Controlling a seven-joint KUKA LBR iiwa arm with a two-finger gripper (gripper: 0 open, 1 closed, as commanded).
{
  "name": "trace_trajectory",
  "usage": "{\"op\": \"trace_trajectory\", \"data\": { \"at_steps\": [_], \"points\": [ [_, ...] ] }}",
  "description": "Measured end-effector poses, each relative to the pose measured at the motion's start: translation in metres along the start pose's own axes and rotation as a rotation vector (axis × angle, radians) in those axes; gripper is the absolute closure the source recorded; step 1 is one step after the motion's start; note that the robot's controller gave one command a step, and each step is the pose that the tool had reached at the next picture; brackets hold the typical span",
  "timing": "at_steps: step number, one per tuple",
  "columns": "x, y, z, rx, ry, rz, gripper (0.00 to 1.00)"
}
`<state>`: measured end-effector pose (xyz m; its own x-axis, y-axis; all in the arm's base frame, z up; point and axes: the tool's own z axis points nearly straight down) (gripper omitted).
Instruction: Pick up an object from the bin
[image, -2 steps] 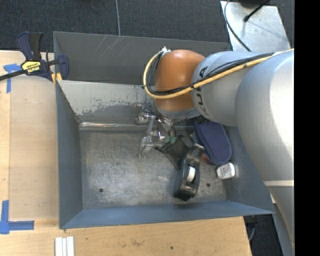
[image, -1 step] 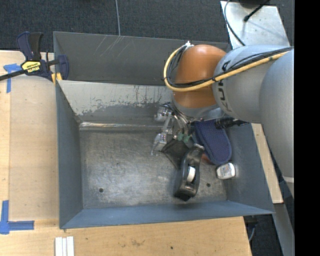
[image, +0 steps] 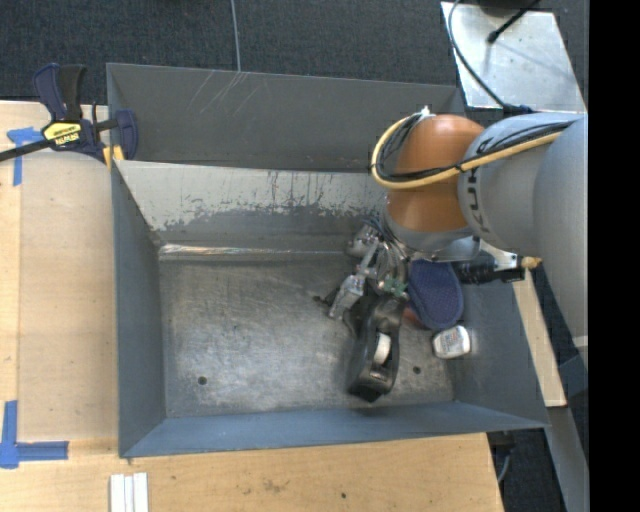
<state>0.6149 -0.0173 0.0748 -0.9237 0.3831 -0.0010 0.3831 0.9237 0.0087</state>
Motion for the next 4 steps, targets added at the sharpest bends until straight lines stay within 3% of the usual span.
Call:
{"op": "trace_trajectory", "data": {
  "at_steps": [1,2,3,4],
  "points": [
    [0.039,-0.014,-0.007,0.008,-0.002,0.126,0.00],
    [0.039,-0.015,-0.007,0.009,-0.003,0.126,1.00],
    [0.024,-0.017,-0.123,0.005,-0.011,0.126,1.00],
    [0.021,-0.016,-0.154,0.007,-0.007,0.085,1.00]
  ]
}}
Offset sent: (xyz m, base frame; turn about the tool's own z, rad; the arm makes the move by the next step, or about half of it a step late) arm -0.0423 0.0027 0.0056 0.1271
